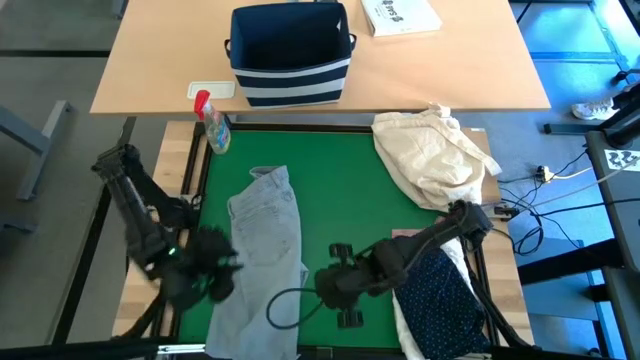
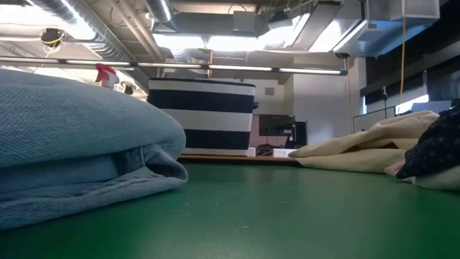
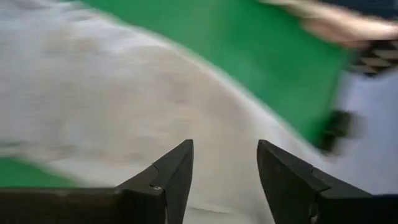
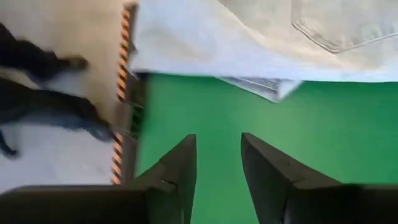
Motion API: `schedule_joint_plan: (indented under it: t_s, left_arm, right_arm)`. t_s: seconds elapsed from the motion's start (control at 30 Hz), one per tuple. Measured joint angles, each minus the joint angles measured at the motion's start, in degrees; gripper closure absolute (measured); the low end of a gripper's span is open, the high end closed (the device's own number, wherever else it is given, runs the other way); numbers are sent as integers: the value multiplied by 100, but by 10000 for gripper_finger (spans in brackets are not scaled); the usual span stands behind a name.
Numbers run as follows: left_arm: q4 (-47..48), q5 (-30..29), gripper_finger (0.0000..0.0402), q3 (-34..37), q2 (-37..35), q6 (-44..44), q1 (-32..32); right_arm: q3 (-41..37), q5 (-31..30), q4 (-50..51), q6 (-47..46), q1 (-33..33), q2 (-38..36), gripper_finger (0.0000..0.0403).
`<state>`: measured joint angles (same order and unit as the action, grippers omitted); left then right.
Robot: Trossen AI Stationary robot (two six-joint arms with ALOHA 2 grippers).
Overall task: Fold laundry
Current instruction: Fold the blue jeans
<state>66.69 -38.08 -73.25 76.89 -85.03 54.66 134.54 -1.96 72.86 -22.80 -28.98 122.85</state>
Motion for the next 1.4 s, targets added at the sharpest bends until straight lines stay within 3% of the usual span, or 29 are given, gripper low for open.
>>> schedule_joint_plan:
  t_s: [0.13,0.33,0.47,0.63,0.77,0.87,1.07,1.23,1.4]
  left_arm:
    - [937,686,209,0,-173,-95,-1065]
    - [1397,1056,191,0,-360,969,-2657]
    - [1373,1426,190,75,-366,2148,-3735]
    - [1053,2412,191,727,-431,3719,-5052]
    - [304,3262,196,1538,-542,4950,-5956]
    - [63,3434,197,2021,-547,5586,-6601]
    - [-217,3520,197,2480,-550,6490,-7474]
    - [-1076,4306,197,2878,-528,7241,-7930]
    - [-1690,4180,198,3201,-526,7590,-8254]
  right_arm:
    - [-306,102,349,938,256,-34,290]
    - [-1543,593,253,2039,978,-338,297]
    - [-2502,1051,-321,2238,1532,-730,297]
    - [-3449,1730,-1040,2244,2012,-1113,297]
    - [-3691,1855,-1165,2126,2167,-1202,297]
    - [-3695,1850,-1203,2037,2165,-1199,297]
    - [-3694,1781,-1460,1911,2167,-1200,297]
    - [-3694,1651,-1455,1872,2258,-1199,297]
    - [-3694,1633,-1493,1877,2277,-1198,297]
